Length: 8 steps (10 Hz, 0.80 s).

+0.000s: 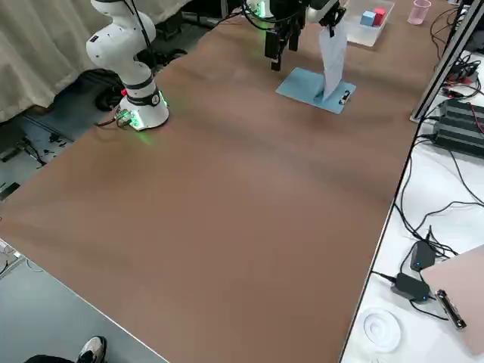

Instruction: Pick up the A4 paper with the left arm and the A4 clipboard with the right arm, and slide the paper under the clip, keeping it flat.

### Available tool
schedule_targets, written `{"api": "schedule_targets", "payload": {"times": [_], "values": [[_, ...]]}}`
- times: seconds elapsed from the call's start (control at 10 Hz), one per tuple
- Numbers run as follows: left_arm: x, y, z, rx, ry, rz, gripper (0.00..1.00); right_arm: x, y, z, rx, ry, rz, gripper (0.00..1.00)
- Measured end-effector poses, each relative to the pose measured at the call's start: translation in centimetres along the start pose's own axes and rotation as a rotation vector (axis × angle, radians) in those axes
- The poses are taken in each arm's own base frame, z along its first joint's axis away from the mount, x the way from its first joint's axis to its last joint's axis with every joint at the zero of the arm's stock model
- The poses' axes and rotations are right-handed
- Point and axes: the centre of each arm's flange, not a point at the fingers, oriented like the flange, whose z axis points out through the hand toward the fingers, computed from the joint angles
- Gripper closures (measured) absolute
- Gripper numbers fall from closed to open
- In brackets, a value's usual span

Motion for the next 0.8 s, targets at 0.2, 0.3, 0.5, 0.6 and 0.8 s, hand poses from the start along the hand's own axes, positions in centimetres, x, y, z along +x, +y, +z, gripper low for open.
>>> {"api": "schedule_targets", "payload": {"times": [0.2,0.3,0.5,0.6,0.8], "values": [[1.5,2.3,-0.9,-0.048,-0.003,-0.034,0.99,0.0,0.1,0.1,-0.016,-0.002,-0.001,0.0],[2.0,3.4,-1.5,-0.07,-0.005,-0.047,0.99,0.0,0.2,0.2,-0.017,-0.004,0.0,0.0],[2.5,4.4,-1.8,-0.104,-0.02,-0.058,0.99,0.0,0.2,0.9,-0.017,-0.007,0.0,0.01],[3.0,5.2,-1.6,-0.131,-0.03,-0.067,0.99,-0.1,0.2,1.0,-0.017,-0.008,0.0,0.01],[3.8,7.3,-0.9,-0.198,-0.047,-0.083,0.99,-0.2,0.9,1.2,-0.019,-0.011,0.012,0.01]]}}
